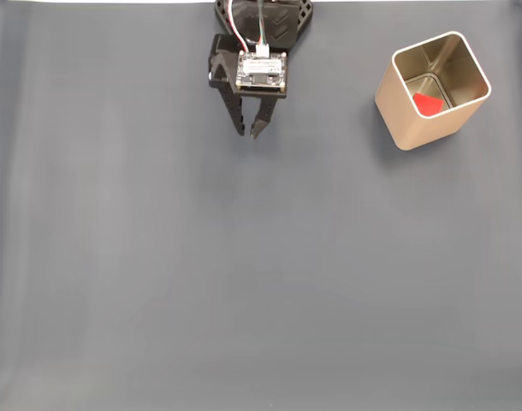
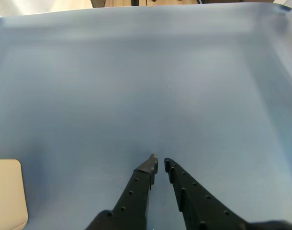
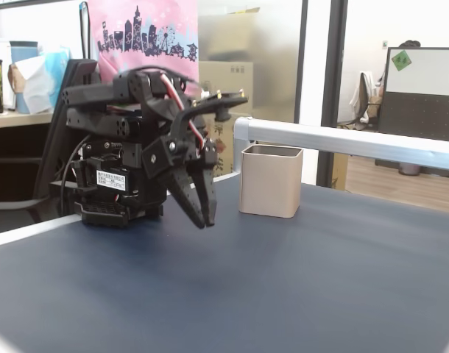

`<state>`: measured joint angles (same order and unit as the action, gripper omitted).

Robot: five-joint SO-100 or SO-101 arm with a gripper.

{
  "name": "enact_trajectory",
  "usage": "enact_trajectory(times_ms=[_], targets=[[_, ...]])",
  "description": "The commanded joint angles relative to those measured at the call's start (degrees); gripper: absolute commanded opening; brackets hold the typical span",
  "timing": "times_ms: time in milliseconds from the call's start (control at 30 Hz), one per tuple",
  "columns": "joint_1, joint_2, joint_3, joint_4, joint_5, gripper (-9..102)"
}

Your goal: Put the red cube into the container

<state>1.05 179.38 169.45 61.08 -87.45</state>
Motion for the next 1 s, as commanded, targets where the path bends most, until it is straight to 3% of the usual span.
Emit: enact_trajectory(times_ms=[0,267,667,967], targets=[[1.32,3.34,2.11,-0.35,-0.35,0],[5.45,6.50,7.73,0.97,-1.67,0],[5.45,11.07,7.82,15.91,-2.20,0],[5.36,11.07,7.82,16.35,-3.52,1]])
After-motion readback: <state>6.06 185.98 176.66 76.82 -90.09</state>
